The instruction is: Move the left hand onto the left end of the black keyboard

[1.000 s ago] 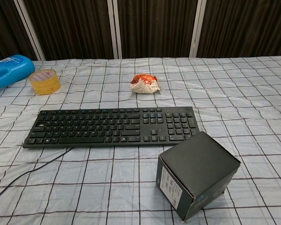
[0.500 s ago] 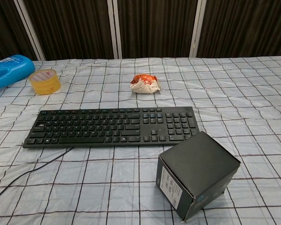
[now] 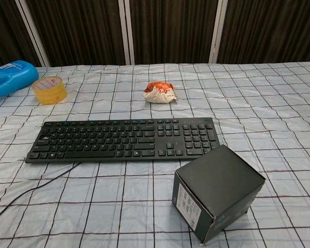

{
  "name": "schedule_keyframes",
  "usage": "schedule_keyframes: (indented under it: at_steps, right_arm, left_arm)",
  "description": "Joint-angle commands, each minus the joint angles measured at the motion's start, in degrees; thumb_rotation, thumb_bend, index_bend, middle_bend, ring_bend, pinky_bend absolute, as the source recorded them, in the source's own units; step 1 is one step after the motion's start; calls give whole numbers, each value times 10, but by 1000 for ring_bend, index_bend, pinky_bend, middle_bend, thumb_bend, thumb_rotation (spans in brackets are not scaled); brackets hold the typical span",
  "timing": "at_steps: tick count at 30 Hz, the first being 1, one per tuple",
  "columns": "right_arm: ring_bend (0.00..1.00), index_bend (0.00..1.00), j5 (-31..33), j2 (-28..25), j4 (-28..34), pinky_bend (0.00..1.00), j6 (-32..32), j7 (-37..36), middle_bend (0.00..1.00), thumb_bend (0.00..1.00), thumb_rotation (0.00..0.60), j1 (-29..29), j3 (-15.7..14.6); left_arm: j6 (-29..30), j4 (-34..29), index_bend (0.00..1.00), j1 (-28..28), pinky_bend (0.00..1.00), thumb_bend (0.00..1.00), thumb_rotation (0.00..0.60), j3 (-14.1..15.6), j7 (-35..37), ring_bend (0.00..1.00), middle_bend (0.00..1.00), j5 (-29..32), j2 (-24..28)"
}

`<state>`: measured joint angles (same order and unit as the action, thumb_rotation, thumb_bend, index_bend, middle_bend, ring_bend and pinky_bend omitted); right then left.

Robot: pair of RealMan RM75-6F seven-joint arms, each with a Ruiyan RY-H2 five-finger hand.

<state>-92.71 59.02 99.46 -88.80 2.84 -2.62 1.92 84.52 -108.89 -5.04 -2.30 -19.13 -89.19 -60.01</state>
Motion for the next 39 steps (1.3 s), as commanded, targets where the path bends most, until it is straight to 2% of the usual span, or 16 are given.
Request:
schedule_keyframes:
  at_steps: [1, 3, 6, 10, 14, 19, 22, 39]
  right_arm:
    - [0, 21, 1, 0, 1, 0, 2, 0, 0, 73, 600, 0, 0]
    - [0, 22, 3, 0, 3, 0, 3, -1, 0, 74, 600, 0, 0]
    - [0, 22, 6, -2, 5, 0, 4, -4, 0, 74, 600, 0, 0]
    - [0, 23, 9, -4, 7, 0, 6, -9, 0, 74, 600, -1, 1]
    - [0, 22, 10, -5, 8, 0, 8, -13, 0, 75, 600, -2, 1]
    - [0, 23, 13, -6, 10, 0, 10, -16, 0, 74, 600, -2, 2]
    - [0, 23, 16, -7, 12, 0, 13, -20, 0, 74, 600, -3, 2]
    - [0, 24, 18, -10, 17, 0, 18, -29, 0, 76, 600, -3, 1]
  left_arm:
    - [-37, -25, 0, -24, 345, 960, 600, -13, -25, 372, 425, 29, 1]
    - [-72, -51, 0, -41, 423, 1000, 600, -18, -46, 531, 619, 64, 5]
    - [-130, -95, 0, -73, 458, 1000, 600, -28, -93, 604, 709, 140, 14]
    - [-179, -130, 0, -117, 478, 1000, 600, -40, -158, 638, 736, 234, 18]
    - [-199, -143, 0, -153, 483, 1000, 600, -46, -200, 657, 755, 302, 11]
    - [-201, -145, 34, -195, 499, 1000, 600, -50, -255, 708, 802, 371, -14]
    - [-202, -145, 43, -229, 502, 1000, 600, -47, -297, 714, 808, 438, -37]
    - [-186, -131, 97, -341, 503, 1000, 600, -36, -377, 717, 814, 647, -88]
